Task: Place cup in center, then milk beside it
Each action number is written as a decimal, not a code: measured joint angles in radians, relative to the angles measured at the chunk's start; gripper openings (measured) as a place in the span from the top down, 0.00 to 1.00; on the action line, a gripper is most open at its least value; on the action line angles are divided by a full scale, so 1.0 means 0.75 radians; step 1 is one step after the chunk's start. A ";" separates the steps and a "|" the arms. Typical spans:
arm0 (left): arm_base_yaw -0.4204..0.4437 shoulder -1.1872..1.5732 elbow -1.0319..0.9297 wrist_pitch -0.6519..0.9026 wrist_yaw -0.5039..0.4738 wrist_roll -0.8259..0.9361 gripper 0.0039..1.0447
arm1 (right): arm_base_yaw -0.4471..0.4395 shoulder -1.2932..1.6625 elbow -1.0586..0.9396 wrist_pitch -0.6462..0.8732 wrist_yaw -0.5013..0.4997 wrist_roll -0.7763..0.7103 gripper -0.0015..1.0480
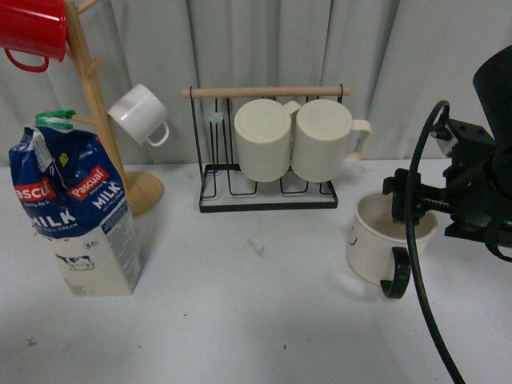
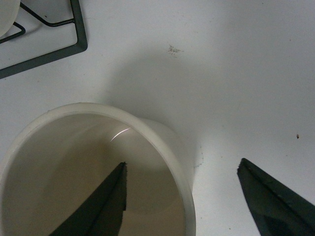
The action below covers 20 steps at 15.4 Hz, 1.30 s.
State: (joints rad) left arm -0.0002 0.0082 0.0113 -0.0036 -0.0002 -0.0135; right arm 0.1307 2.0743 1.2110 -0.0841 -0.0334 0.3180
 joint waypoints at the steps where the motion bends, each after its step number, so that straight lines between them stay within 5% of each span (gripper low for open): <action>1: 0.000 0.000 0.000 0.000 0.000 -0.001 0.06 | -0.001 0.000 -0.001 0.002 0.003 -0.001 0.37; 6: 0.000 0.000 0.000 0.000 0.000 0.000 0.06 | 0.001 -0.020 -0.015 0.002 0.004 0.004 0.95; 20: 0.000 0.000 0.000 0.000 0.001 -0.001 0.06 | 0.359 -0.006 0.113 -0.134 0.131 0.107 0.97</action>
State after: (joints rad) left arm -0.0002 0.0082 0.0113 -0.0036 0.0002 -0.0139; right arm 0.4000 2.0697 1.2957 -0.1844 0.0647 0.3985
